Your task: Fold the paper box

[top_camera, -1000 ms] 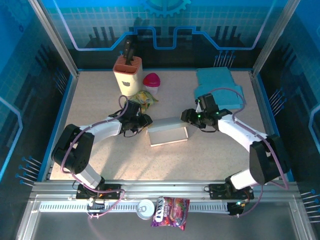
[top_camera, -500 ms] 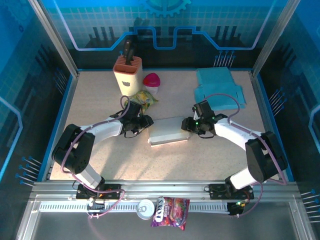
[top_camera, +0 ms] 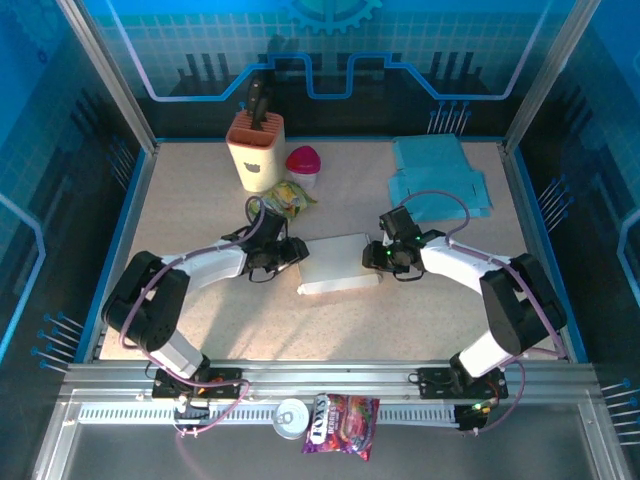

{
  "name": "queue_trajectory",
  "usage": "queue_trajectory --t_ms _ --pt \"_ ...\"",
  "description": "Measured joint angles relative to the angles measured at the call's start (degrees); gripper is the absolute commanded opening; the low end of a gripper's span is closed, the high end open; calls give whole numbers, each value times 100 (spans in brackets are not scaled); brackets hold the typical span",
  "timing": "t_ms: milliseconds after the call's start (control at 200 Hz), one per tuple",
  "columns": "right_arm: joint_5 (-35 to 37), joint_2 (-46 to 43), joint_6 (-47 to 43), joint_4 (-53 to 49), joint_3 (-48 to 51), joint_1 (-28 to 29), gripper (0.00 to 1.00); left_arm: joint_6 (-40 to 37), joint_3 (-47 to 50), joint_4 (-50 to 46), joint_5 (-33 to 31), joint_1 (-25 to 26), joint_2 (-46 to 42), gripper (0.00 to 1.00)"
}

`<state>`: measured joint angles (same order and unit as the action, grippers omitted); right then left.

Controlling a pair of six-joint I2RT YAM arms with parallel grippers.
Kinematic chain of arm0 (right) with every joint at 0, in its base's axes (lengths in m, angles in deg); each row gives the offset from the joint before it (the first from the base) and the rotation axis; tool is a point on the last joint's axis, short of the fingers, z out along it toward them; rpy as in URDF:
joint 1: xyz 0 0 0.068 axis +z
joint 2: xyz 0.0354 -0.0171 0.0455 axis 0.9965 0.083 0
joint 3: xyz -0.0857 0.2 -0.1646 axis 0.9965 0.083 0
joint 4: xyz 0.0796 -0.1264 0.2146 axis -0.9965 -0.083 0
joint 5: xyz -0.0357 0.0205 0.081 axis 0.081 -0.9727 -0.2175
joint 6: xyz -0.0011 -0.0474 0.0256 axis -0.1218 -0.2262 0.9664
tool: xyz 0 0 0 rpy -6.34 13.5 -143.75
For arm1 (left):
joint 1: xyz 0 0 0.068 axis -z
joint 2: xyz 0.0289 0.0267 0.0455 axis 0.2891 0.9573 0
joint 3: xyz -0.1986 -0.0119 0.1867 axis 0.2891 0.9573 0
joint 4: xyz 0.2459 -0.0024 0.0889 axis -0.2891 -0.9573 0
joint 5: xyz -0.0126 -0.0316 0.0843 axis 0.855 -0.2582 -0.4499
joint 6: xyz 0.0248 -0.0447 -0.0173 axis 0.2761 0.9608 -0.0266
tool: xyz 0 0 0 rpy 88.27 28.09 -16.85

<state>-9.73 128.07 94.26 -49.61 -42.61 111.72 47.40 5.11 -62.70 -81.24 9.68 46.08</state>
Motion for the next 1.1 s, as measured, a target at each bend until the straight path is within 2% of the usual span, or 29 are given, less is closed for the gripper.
queue_trajectory --t_ms 190,460,730,1061,1101 --pt "17 20 -17 59 33 15 44 -94 245 46 4 70 -61 42" --pt "-81 92 -42 254 103 13 34 -68 527 527 63 81 -79 36" --pt "-275 94 -37 522 251 -39 34 46 1067 667 72 125 -678 40" --pt "-337 31 -37 535 291 -68 36 234 1298 949 131 262 -787 34" --pt "-350 17 -37 538 306 -68 38 238 1322 990 136 262 -756 30"
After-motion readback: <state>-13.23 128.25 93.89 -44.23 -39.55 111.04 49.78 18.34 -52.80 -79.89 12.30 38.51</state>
